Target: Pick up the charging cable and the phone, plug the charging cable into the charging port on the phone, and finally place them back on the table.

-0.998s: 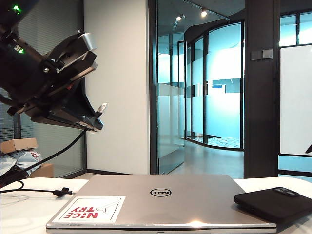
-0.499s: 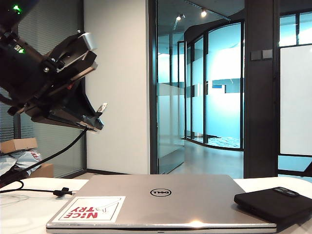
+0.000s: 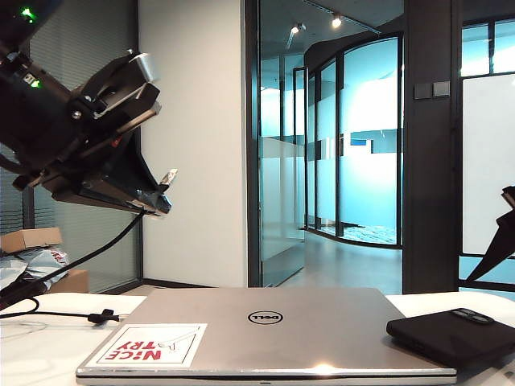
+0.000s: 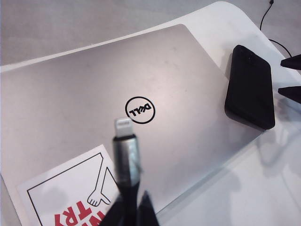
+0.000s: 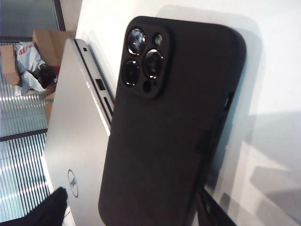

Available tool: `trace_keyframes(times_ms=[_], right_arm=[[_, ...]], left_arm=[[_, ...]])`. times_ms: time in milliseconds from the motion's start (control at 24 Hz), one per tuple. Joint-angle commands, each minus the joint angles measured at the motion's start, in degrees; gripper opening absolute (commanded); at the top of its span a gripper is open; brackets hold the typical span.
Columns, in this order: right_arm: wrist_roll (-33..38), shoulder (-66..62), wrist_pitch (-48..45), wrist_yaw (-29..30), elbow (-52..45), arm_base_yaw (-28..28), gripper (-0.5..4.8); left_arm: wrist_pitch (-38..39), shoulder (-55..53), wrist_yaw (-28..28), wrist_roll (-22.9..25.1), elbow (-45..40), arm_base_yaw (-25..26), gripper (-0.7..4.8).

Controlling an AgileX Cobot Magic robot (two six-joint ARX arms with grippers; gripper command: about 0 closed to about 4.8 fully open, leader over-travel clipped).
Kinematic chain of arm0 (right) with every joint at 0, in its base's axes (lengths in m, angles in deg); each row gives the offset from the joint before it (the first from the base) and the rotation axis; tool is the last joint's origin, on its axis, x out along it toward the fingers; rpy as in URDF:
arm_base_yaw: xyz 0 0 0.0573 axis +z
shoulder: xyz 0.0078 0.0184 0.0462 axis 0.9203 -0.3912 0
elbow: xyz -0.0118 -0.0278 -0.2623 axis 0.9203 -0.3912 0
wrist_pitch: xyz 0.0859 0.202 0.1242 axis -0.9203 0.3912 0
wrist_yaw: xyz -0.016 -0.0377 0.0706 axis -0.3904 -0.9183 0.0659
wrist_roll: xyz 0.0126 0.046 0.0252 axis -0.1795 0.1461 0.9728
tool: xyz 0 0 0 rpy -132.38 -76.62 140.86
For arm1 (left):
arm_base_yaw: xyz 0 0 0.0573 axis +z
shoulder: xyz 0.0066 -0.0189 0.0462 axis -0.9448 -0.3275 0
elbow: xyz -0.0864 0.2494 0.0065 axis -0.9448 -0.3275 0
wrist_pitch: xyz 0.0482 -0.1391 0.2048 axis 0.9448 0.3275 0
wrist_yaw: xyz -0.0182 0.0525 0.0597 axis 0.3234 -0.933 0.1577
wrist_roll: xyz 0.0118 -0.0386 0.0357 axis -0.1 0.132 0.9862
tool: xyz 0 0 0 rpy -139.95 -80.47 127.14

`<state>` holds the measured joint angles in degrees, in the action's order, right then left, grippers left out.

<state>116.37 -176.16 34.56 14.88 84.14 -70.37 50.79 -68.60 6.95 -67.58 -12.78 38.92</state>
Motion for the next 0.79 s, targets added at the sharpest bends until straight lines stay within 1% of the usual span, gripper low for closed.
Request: trace_keyframes(times_ms=[42, 166, 416, 790], right_arm=[[2.64, -0.85, 0.24, 0.52, 0.83, 0.07, 3.78], [4.70, -1.44, 0.52, 0.76, 0.85, 0.07, 3.78], [4.59, -2.27, 2.54, 0.44, 0.85, 0.09, 3.78], [4.00, -6.14, -2.58, 1.36, 0.96, 0.17, 3.77]], left_arm=[[-1.09, 0.20, 0.17, 0.26, 0.02, 0.04, -0.06], [-1.27, 0.20, 0.17, 0.26, 0.02, 0.04, -0.06], [-1.31, 0.20, 0.17, 0.26, 0.02, 0.04, -0.06], [-1.33, 0.20, 0.17, 0.26, 0.02, 0.04, -0.06]])
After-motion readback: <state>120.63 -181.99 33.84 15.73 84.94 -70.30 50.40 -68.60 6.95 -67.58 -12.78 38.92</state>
